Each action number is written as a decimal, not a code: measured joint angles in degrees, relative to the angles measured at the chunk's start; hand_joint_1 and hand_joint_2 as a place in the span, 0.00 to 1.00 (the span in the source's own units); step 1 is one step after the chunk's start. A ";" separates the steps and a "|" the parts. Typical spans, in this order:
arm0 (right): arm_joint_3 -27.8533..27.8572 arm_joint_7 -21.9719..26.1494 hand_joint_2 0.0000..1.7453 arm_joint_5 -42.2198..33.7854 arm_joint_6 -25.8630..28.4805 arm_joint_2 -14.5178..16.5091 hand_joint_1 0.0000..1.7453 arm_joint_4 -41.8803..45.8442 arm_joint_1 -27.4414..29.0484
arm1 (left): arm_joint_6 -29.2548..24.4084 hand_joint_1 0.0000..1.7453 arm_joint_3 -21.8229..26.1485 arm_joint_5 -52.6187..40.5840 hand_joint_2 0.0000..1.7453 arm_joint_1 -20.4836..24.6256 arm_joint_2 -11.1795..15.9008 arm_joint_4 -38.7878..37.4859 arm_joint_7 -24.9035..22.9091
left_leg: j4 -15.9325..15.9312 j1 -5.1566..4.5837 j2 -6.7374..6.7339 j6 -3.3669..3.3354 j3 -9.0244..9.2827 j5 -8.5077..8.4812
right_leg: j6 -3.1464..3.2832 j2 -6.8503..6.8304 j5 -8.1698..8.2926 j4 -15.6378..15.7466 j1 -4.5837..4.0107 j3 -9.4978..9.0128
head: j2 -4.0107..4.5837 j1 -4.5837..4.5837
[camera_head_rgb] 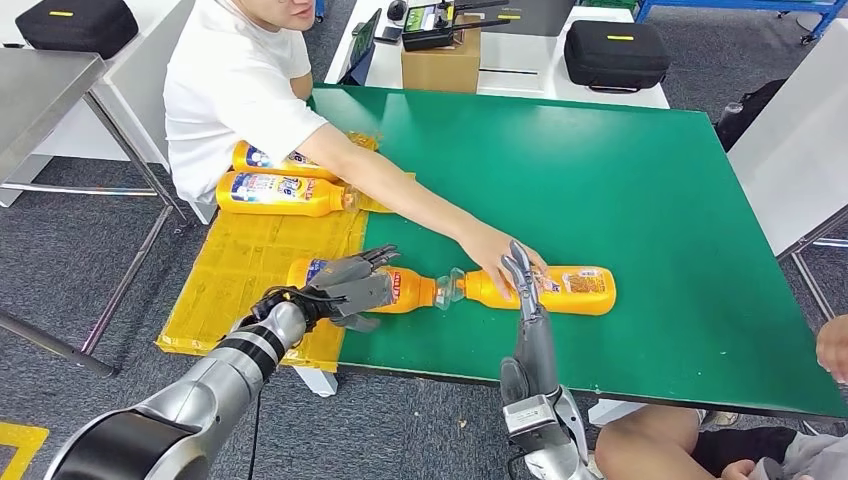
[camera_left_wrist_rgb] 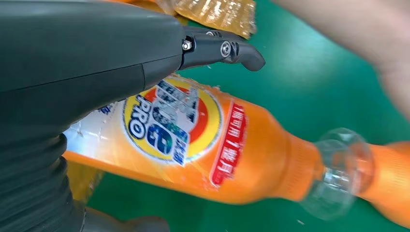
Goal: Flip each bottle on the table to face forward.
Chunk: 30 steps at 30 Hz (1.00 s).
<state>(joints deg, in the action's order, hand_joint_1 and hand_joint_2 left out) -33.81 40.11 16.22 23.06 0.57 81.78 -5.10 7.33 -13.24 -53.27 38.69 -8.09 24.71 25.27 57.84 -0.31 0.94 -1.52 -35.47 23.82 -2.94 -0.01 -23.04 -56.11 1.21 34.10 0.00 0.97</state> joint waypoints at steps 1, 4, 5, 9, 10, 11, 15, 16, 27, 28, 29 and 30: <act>-0.17 0.00 0.00 -0.11 0.13 -0.05 0.00 -0.11 -0.15 | 0.34 0.00 0.25 0.43 1.00 -0.20 0.02 0.28 0.40 | 0.00 0.00 0.00 0.00 0.00 0.00 | 0.00 0.00 0.00 0.00 0.00 0.00 | 0.00 0.00; -0.56 0.00 0.00 -0.18 0.29 -0.20 0.00 -0.42 -0.43 | 0.76 0.00 0.91 0.97 1.00 -0.71 0.03 0.92 1.02 | 0.00 0.00 0.00 0.00 0.00 0.00 | 0.00 0.00 0.00 0.00 -0.01 0.01 | 0.00 0.01; -0.65 0.00 0.00 -0.20 0.31 -0.24 0.00 -0.51 -0.50 | 0.87 0.00 1.08 1.10 1.00 -0.82 0.03 1.07 1.08 | 0.00 0.00 -0.01 0.00 0.00 0.00 | 0.00 0.00 0.00 0.00 -0.01 0.01 | 0.01 0.01; -0.94 0.00 0.00 -0.66 0.53 -0.40 0.00 -0.87 -0.80 | 2.10 0.00 1.41 2.96 1.00 -1.27 0.08 1.69 2.36 | 0.00 0.01 -0.02 0.00 0.00 0.00 | 0.00 0.00 0.00 -0.01 -0.02 0.02 | 0.00 0.01; -1.06 0.00 0.00 -0.86 0.69 -0.48 0.00 -0.97 -0.88 | 2.39 0.00 1.41 4.03 1.00 -1.64 0.13 2.12 3.49 | 0.00 0.02 -0.03 0.00 0.00 0.00 | 0.00 0.01 0.00 -0.01 -0.02 0.03 | 0.00 0.01; -1.16 0.00 0.00 -1.03 0.90 -0.56 0.00 -1.04 -0.94 | 2.57 0.00 1.42 5.44 1.00 -2.25 0.14 2.78 4.87 | 0.00 0.02 -0.04 0.00 0.00 0.00 | 0.00 0.01 0.00 -0.01 -0.01 0.04 | 0.01 0.01; -1.31 0.00 0.75 -0.76 2.13 -1.01 0.00 -1.09 -0.92 | 2.81 0.00 1.96 16.40 1.00 -7.48 -0.77 10.34 9.81 | 0.00 0.00 -0.06 0.00 -0.05 0.01 | 0.00 0.03 0.00 0.00 0.00 0.12 | 0.00 0.01; -1.29 0.00 1.00 -0.30 2.44 -1.13 0.00 -1.10 -0.88 | 2.50 0.00 2.13 20.63 1.00 -9.54 -1.40 13.71 10.16 | 0.01 -0.01 -0.06 0.00 -0.07 0.01 | 0.00 0.03 -0.01 0.01 0.01 0.14 | 0.00 0.00; 8.55 -9.49 1.00 21.63 -7.22 -4.16 0.00 -5.78 2.15 | -23.68 0.00 1.34 63.29 1.00 -30.57 -7.85 57.30 12.54 | 0.01 -0.02 -0.01 -0.05 -0.23 0.12 | -0.17 0.02 -0.12 0.10 0.02 0.23 | 0.00 0.02; 9.62 -10.99 1.00 23.17 -7.64 -5.03 0.00 -6.29 2.14 | -24.74 0.00 1.23 63.11 1.00 -31.90 -7.89 60.21 13.45 | 0.01 -0.02 -0.03 -0.05 -0.23 0.12 | -0.17 0.02 -0.12 0.09 0.02 0.23 | 0.00 0.02; 10.72 -12.36 1.00 24.75 -8.08 -5.95 0.00 -6.90 2.09 | -25.70 0.00 1.13 62.51 1.00 -33.14 -7.93 63.05 14.12 | 0.01 -0.03 -0.03 -0.06 -0.23 0.11 | -0.18 0.02 -0.12 0.09 0.03 0.23 | 0.01 0.02; 11.87 -13.59 1.00 26.26 -8.48 -6.88 0.00 -7.65 1.97 | -26.57 0.00 1.04 61.57 1.00 -34.31 -8.00 65.89 14.58 | 0.01 -0.03 -0.01 -0.06 -0.23 0.11 | -0.18 0.02 -0.12 0.10 0.03 0.22 | 0.01 0.01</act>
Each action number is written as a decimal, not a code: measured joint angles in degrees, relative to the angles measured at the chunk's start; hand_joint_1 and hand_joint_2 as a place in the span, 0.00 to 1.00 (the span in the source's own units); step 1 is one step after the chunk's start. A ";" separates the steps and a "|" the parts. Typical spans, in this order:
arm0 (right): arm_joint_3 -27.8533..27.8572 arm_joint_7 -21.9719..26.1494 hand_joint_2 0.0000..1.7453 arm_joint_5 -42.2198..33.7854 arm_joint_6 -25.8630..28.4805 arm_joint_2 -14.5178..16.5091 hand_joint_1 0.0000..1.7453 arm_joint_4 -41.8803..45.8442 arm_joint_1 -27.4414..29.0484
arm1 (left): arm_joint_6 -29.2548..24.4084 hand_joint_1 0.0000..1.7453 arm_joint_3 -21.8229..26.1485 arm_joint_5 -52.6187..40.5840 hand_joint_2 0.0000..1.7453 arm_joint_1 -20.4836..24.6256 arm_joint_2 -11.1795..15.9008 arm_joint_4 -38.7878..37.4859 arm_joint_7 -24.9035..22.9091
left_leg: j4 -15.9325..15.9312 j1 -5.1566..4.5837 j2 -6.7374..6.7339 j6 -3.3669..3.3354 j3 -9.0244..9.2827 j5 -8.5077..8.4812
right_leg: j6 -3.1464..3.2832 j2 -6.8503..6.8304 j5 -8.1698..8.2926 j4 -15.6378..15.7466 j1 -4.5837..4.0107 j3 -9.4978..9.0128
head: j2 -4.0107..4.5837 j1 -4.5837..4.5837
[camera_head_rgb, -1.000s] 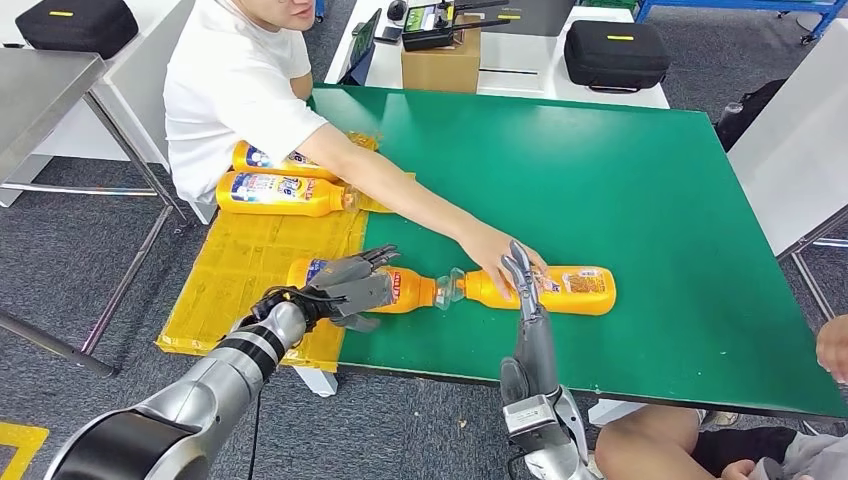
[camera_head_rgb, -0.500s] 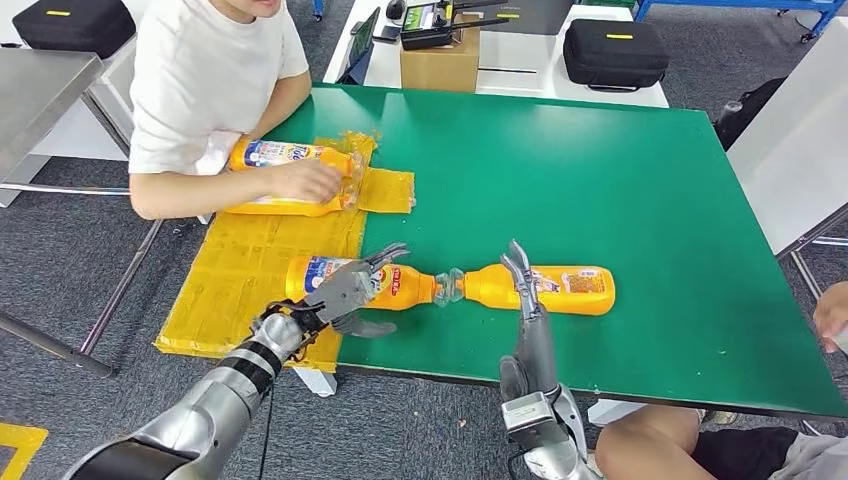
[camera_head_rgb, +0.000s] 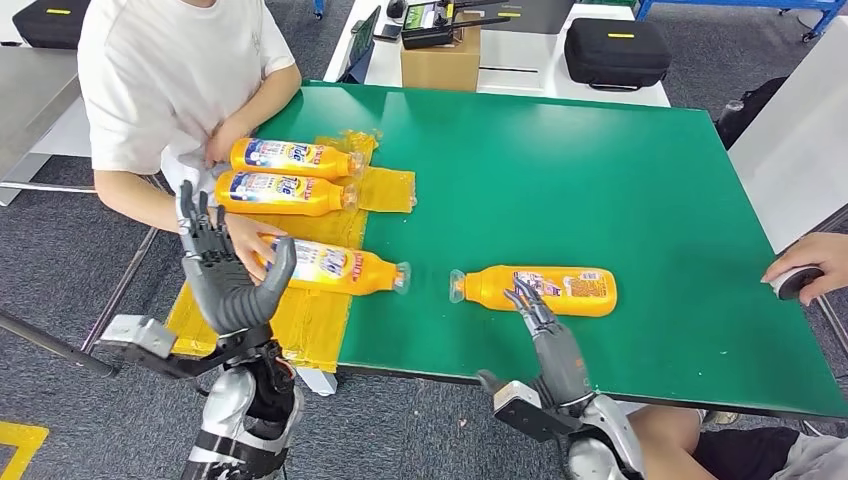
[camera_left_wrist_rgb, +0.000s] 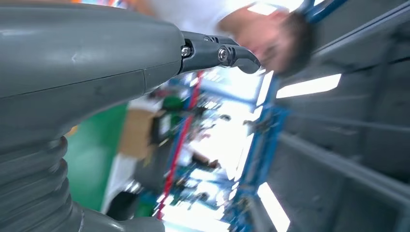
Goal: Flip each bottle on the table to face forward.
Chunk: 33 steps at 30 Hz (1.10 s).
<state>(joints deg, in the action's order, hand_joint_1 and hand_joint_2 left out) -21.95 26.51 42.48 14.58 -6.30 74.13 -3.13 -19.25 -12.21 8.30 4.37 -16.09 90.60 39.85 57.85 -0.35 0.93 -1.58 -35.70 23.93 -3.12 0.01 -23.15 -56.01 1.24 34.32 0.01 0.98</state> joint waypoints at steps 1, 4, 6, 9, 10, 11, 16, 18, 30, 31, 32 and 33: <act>1.10 -0.94 1.00 1.37 -0.30 -0.87 0.00 -0.91 -0.25 | -0.74 0.00 -0.14 -1.22 1.00 -1.03 -0.08 2.59 0.18 | 0.00 -0.01 0.02 -0.01 0.00 0.00 | 0.00 -0.01 0.00 0.00 0.01 -0.01 | 0.00 -0.01; 3.97 -2.48 1.00 4.66 -0.47 -2.88 0.00 -4.30 -1.80 | -2.46 0.00 -1.09 -4.28 1.00 -3.21 -0.19 8.79 0.33 | 0.00 -0.05 0.02 -0.02 -0.01 -0.01 | -0.02 -0.01 0.01 0.00 0.05 -0.02 | -0.01 0.00; 5.21 -2.66 1.00 6.43 0.08 -3.61 0.00 -6.88 -3.29 | -4.06 0.00 -2.07 -6.12 1.00 -3.86 -0.18 11.51 0.34 | 0.00 -0.06 -0.01 -0.02 0.00 -0.01 | -0.03 0.00 0.02 0.00 0.06 -0.02 | -0.01 0.01; 5.95 -2.60 1.00 8.76 1.18 -3.99 0.00 -10.96 -5.94 | -6.85 0.00 -4.12 -8.93 1.00 -4.06 -0.03 14.16 0.34 | 0.00 -0.05 -0.01 -0.03 0.03 -0.02 | -0.02 0.00 0.03 0.00 0.05 -0.02 | -0.01 0.02; 6.02 -2.57 1.00 9.25 1.42 -4.02 0.00 -12.12 -6.75 | -7.33 0.00 -4.82 -9.31 1.00 -4.06 0.07 14.69 0.34 | 0.00 -0.04 0.00 -0.02 0.05 -0.03 | -0.02 0.00 0.03 -0.01 0.04 -0.03 | -0.01 0.01; 6.07 -2.56 1.00 9.58 1.57 -4.02 0.00 -13.09 -7.45 | -7.62 0.00 -5.42 -9.43 1.00 -4.06 0.16 15.08 0.34 | 0.00 -0.04 0.00 -0.02 0.05 -0.04 | -0.02 0.00 0.03 -0.01 0.04 -0.03 | -0.01 0.01; 6.25 -2.56 1.00 10.59 2.41 -3.92 0.00 -17.36 -10.77 | -8.31 0.00 -7.51 -9.83 1.00 -3.98 0.64 15.80 0.32 | 0.00 -0.03 -0.02 -0.01 0.04 -0.04 | -0.02 0.01 0.03 -0.04 0.03 -0.04 | 0.00 0.01; 6.23 -2.54 1.00 11.65 3.45 -3.63 0.00 -20.15 -13.24 | -8.79 0.00 -8.52 -10.06 1.00 -3.67 0.89 15.65 0.32 | 0.00 -0.03 -0.03 -0.02 0.03 -0.05 | -0.02 0.01 0.03 -0.03 0.04 -0.03 | 0.00 0.01; 5.59 -6.06 1.00 15.43 3.82 -1.49 0.00 -35.43 -24.83 | -8.79 0.00 -10.61 -9.29 1.00 -1.92 1.60 12.58 0.27 | 0.01 -0.04 0.00 -0.02 0.04 -0.06 | -0.03 0.00 0.04 -0.03 0.04 -0.04 | 0.00 0.01; 5.33 -6.79 1.00 16.14 3.65 -1.43 0.00 -36.97 -25.81 | -8.79 0.00 -10.66 -9.26 1.00 -1.81 1.62 12.18 0.27 | 0.01 -0.04 0.00 -0.02 0.04 -0.06 | -0.03 0.00 0.04 -0.03 0.04 -0.04 | 0.00 0.01; 5.09 -7.39 1.00 16.68 3.49 -1.40 0.00 -38.28 -26.65 | -8.81 0.00 -10.70 -9.26 1.00 -1.71 1.64 11.84 0.27 | 0.01 -0.04 0.01 -0.02 0.04 -0.06 | -0.03 0.00 0.04 -0.03 0.04 -0.04 | 0.00 0.01; 4.90 -7.77 1.00 17.00 3.37 -1.38 0.00 -39.39 -27.30 | -8.82 0.00 -10.73 -9.26 1.00 -1.65 1.67 11.57 0.27 | 0.01 -0.04 0.01 -0.02 0.04 -0.06 | -0.03 0.00 0.04 -0.03 0.04 -0.04 | -0.01 0.00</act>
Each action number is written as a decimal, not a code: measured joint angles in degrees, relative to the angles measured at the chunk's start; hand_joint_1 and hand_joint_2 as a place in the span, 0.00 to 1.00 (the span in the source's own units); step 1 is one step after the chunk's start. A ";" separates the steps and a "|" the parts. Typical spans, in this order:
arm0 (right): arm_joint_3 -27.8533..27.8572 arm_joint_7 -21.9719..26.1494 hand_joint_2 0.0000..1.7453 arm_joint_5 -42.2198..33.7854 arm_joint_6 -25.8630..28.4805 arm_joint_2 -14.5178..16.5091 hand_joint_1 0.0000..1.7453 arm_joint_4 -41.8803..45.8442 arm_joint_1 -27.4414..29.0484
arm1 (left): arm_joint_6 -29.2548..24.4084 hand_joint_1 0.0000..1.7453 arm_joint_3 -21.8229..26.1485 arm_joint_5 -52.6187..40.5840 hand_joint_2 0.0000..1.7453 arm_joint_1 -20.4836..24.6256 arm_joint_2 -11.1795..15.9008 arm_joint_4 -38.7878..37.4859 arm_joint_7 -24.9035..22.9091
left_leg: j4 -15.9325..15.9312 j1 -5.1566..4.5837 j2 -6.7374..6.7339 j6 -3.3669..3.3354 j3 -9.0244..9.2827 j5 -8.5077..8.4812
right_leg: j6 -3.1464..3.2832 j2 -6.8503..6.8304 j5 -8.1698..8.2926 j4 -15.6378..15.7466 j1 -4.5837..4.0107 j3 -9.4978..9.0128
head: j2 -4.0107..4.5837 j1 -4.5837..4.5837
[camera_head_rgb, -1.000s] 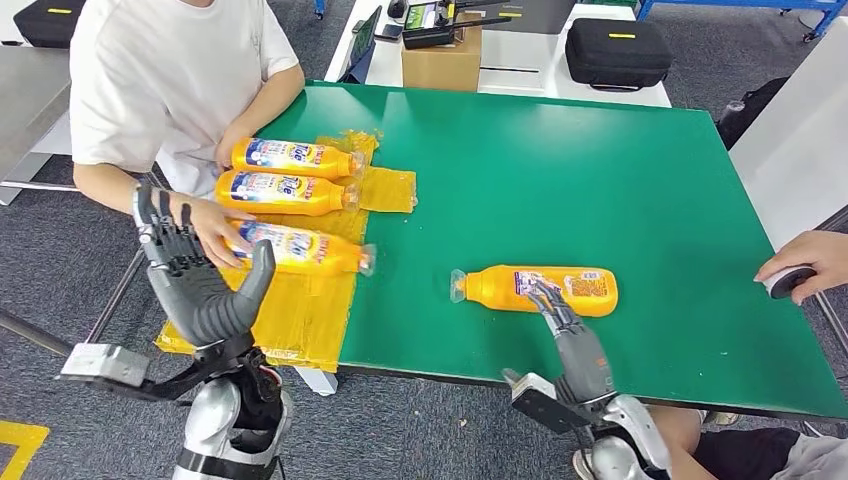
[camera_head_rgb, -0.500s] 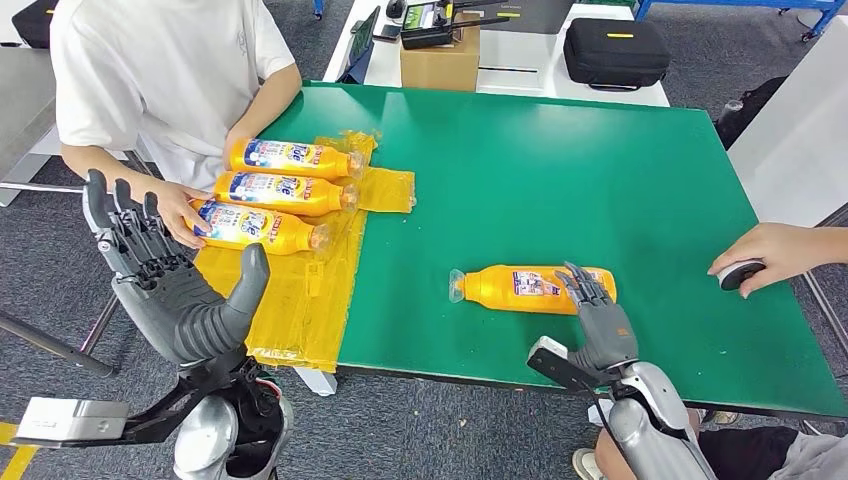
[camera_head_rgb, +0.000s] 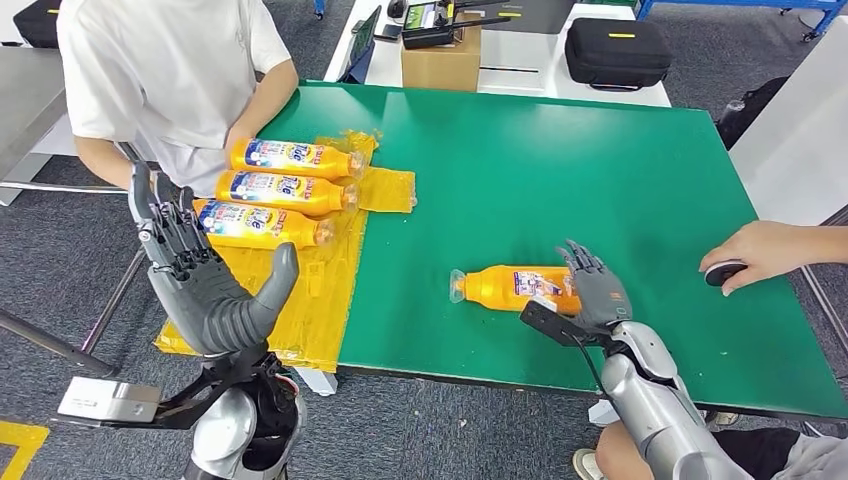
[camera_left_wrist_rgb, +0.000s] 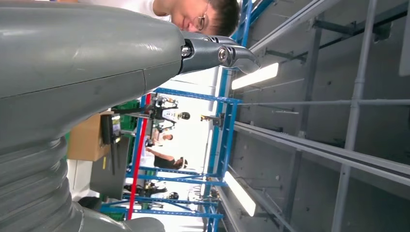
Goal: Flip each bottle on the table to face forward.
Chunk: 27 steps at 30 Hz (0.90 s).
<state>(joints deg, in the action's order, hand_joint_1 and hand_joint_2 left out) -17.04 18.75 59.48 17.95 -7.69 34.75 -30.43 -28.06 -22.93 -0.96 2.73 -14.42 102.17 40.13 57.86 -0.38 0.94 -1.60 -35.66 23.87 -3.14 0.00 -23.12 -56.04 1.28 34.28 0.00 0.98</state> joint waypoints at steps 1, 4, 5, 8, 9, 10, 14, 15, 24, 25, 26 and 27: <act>-0.19 -0.26 1.00 0.20 -0.05 0.01 0.00 -1.03 -0.62 | -0.01 0.00 -0.02 0.00 1.00 0.08 0.02 -0.25 0.00 | 0.00 0.00 0.00 0.00 0.00 0.00 | 0.00 0.00 0.00 0.00 0.00 0.00 | 0.00 0.00; -0.50 -0.42 1.00 0.27 -0.11 0.05 0.00 -2.96 -1.75 | -0.02 0.00 -0.02 0.00 1.00 0.28 0.04 -0.77 0.00 | 0.00 0.00 0.00 0.00 0.00 0.00 | 0.00 0.00 0.00 0.00 0.00 0.00 | 0.01 0.00; -0.61 -0.43 1.00 0.28 -0.11 0.05 0.00 -3.45 -2.01 | -0.02 0.00 -0.02 0.00 1.00 0.33 0.04 -0.91 0.00 | 0.00 0.00 0.00 0.00 -0.01 0.00 | 0.00 0.00 0.00 0.00 0.00 0.00 | 0.01 0.00; -0.86 -0.43 1.00 0.28 -0.13 0.08 0.00 -4.48 -2.45 | -0.02 0.00 -0.03 0.00 1.00 0.39 0.06 -1.15 -0.01 | 0.00 0.00 0.00 0.00 -0.01 0.00 | 0.00 0.00 0.00 0.00 0.00 0.00 | 0.00 0.01; -0.89 -0.43 1.00 0.28 -0.14 0.08 0.00 -4.73 -2.53 | -0.02 0.00 -0.04 0.00 1.00 0.41 0.06 -1.19 -0.01 | 0.00 0.00 0.00 0.00 -0.01 0.00 | 0.00 0.00 0.00 0.00 0.00 0.00 | 0.00 0.01; -0.91 -0.43 1.00 0.28 -0.14 0.09 0.00 -4.96 -2.62 | -0.02 0.00 -0.04 0.00 1.00 0.43 0.06 -1.23 -0.01 | 0.00 0.00 0.00 0.00 -0.01 0.00 | 0.00 0.00 0.00 0.00 0.00 0.00 | 0.00 0.00; -0.97 -0.43 1.00 0.28 -0.13 0.14 0.00 -5.63 -2.97 | -0.02 0.00 -0.03 0.00 1.00 0.47 0.06 -1.49 0.00 | 0.00 0.00 0.00 0.00 -0.01 0.00 | 0.00 0.00 0.00 0.00 0.00 0.00 | 0.00 0.01; -0.98 -0.43 1.00 0.28 -0.14 0.15 0.00 -5.76 -3.03 | -0.02 0.00 -0.03 0.00 1.00 0.47 0.06 -1.52 0.00 | 0.00 0.00 0.00 0.00 -0.01 0.00 | 0.00 0.00 0.00 0.00 0.00 0.00 | 0.00 0.01; -2.20 -8.02 1.00 3.23 -9.09 0.20 0.27 -8.49 -6.43 | -0.56 0.00 0.00 -0.45 1.00 0.50 0.39 -3.10 -0.01 | 0.00 0.00 -0.04 0.00 0.07 0.00 | 0.00 0.02 0.00 0.01 0.00 -0.04 | 0.01 0.01; -2.62 -9.82 1.00 3.87 -10.64 0.20 0.52 -8.91 -7.17 | -0.85 0.00 0.04 -0.68 1.00 0.49 0.48 -3.34 -0.01 | 0.00 0.00 -0.05 0.00 0.11 0.00 | 0.00 0.02 0.00 0.02 0.00 -0.07 | 0.01 0.01; -3.04 -11.52 1.00 4.41 -12.21 0.21 0.76 -9.30 -7.90 | -1.04 0.00 0.12 -0.85 1.00 0.48 0.56 -3.57 -0.02 | 0.00 0.00 -0.05 0.00 0.15 0.00 | 0.00 0.03 0.00 0.02 0.00 -0.11 | 0.01 0.01; -3.44 -12.98 1.00 4.83 -13.79 0.20 0.96 -9.67 -8.58 | -1.16 0.00 0.20 -1.02 1.00 0.47 0.62 -3.80 -0.02 | 0.00 0.00 -0.05 0.00 0.19 0.00 | 0.00 0.02 0.00 0.03 0.00 -0.15 | 0.01 0.01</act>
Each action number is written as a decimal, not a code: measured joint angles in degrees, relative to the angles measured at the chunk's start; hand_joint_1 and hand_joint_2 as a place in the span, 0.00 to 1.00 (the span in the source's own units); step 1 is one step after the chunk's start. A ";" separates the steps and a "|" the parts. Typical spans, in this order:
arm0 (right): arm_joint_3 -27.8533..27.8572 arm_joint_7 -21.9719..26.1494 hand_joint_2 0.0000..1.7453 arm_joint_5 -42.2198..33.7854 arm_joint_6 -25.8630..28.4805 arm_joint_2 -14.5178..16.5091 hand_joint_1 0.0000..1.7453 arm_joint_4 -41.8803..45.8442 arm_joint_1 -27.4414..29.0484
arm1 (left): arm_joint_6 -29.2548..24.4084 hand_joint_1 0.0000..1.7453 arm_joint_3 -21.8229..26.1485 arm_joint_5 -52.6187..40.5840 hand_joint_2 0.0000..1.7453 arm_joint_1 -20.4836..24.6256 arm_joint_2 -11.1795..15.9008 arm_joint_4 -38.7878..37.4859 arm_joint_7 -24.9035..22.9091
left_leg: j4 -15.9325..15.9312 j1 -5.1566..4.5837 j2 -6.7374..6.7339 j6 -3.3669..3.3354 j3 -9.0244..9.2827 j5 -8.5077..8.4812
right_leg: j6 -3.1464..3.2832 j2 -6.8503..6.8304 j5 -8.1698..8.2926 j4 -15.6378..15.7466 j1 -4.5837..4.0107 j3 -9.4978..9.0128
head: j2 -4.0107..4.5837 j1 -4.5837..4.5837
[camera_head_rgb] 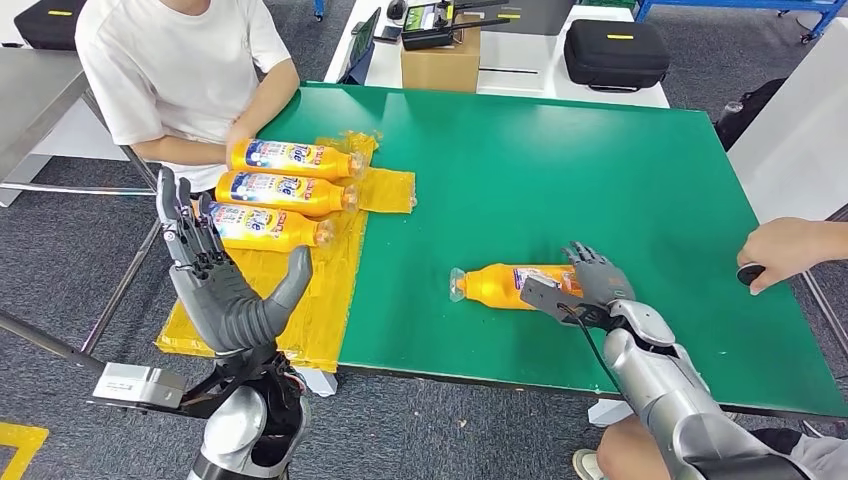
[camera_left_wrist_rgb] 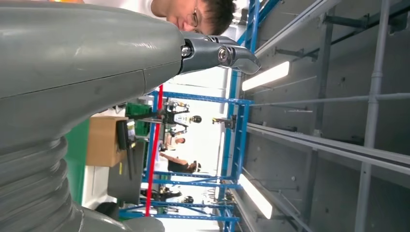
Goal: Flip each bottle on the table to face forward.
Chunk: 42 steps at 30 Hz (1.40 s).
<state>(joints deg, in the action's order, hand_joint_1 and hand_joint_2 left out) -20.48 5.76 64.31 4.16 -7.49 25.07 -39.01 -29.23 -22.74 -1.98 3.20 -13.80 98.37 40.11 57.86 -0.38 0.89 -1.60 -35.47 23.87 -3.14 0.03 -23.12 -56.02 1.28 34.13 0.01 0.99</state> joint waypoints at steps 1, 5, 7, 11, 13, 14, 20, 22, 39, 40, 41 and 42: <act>-0.42 -1.41 1.00 0.43 -1.89 0.01 1.00 -0.42 -0.70 | 0.00 0.00 0.08 -0.24 1.00 0.00 0.04 -0.26 0.00 | 0.00 0.00 0.00 0.00 0.03 0.00 | 0.00 0.00 0.00 0.00 0.00 -0.03 | 0.00 -0.01; -3.10 -7.29 1.00 2.97 -13.85 -0.04 1.00 -2.72 -4.93 | 0.78 0.00 0.14 -2.02 1.00 0.59 0.25 -1.95 -0.09 | 0.00 -0.01 0.04 -0.04 0.26 -0.03 | -0.01 -0.01 0.00 0.04 0.01 0.04 | 0.01 0.00; -4.19 -8.07 1.00 3.16 -18.62 -0.18 1.00 -3.67 -6.61 | 1.69 0.00 0.07 -2.26 1.00 1.38 0.27 -3.08 -0.45 | 0.00 -0.01 0.13 -0.05 0.37 -0.03 | -0.02 -0.05 -0.02 0.05 0.01 -0.02 | 0.01 -0.02; -4.94 -4.97 1.00 1.14 -22.71 -1.42 1.00 -4.80 -7.85 | 3.53 0.00 0.03 -1.52 1.00 2.34 0.34 -5.51 -1.80 | 0.01 -0.01 0.16 -0.06 0.38 -0.04 | -0.04 -0.06 0.01 0.04 0.01 -0.39 | -0.01 -0.01; -5.06 -3.22 1.00 0.07 -23.75 -2.27 1.00 -5.16 -8.04 | 3.94 0.00 0.04 -1.43 1.00 2.64 0.44 -6.82 -2.25 | 0.02 -0.01 0.16 -0.06 0.39 -0.04 | -0.05 -0.06 0.01 0.05 0.01 -0.42 | -0.01 -0.02; -5.07 -2.57 1.00 -0.42 -24.04 -2.62 1.00 -5.28 -8.09 | 4.07 0.00 0.04 -1.41 1.00 2.76 0.49 -7.34 -2.39 | 0.02 -0.01 0.16 -0.06 0.38 -0.04 | -0.05 -0.06 0.01 0.05 0.01 -0.42 | -0.01 -0.01; -4.70 2.71 1.00 -5.61 -23.94 -4.09 1.00 -5.64 -8.04 | 4.20 0.00 0.07 -1.37 1.00 2.93 0.90 -8.79 -2.54 | 0.02 -0.01 0.15 -0.06 0.35 -0.03 | -0.05 -0.06 0.01 0.05 0.00 -0.41 | 0.00 -0.01; -4.08 5.07 1.00 -8.06 -20.98 -4.09 1.00 -5.63 -7.43 | 4.07 0.00 0.10 -1.44 1.00 2.88 1.01 -8.83 -2.52 | 0.01 -0.01 0.08 -0.07 0.34 -0.03 | -0.05 -0.05 0.01 0.05 0.00 -0.42 | 0.00 -0.01; 2.40 19.83 1.00 -21.95 2.28 1.00 1.00 3.83 4.54 | 2.50 0.00 0.60 -4.87 1.00 0.22 1.38 -6.90 -2.34 | 0.00 0.05 0.03 -0.05 0.08 -0.03 | -0.04 -0.03 0.03 0.01 -0.07 -0.19 | -0.01 0.00; 2.92 20.58 1.00 -23.81 3.85 1.84 1.00 6.65 6.40 | 3.08 0.00 0.62 -4.84 1.00 -0.08 1.37 -6.76 -2.62 | 0.00 0.05 0.03 -0.05 0.06 -0.03 | -0.04 -0.03 0.02 0.01 -0.07 -0.16 | 0.00 0.01; 3.48 21.23 1.00 -25.90 5.11 2.67 1.00 9.81 8.36 | 4.04 0.00 0.60 -4.56 1.00 -0.40 1.35 -6.65 -2.99 | 0.00 0.06 0.05 -0.04 0.04 -0.03 | -0.03 -0.03 0.01 0.01 -0.08 -0.13 | 0.00 0.00; 4.03 21.90 1.00 -28.14 6.03 3.52 1.00 13.14 10.34 | 5.33 0.00 0.53 -4.15 1.00 -0.78 1.34 -6.60 -3.30 | 0.00 0.07 0.08 -0.04 0.01 -0.02 | -0.03 -0.04 0.00 0.00 -0.09 -0.09 | 0.00 0.01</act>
<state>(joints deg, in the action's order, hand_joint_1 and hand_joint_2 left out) -16.45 27.66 36.18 10.19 -3.96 38.21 -28.67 -23.89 -22.21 -6.13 2.42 -12.45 91.77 36.81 57.87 -0.32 0.97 -1.64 -35.47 23.85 -3.17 -0.01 -23.12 -56.01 1.20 34.04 0.01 1.00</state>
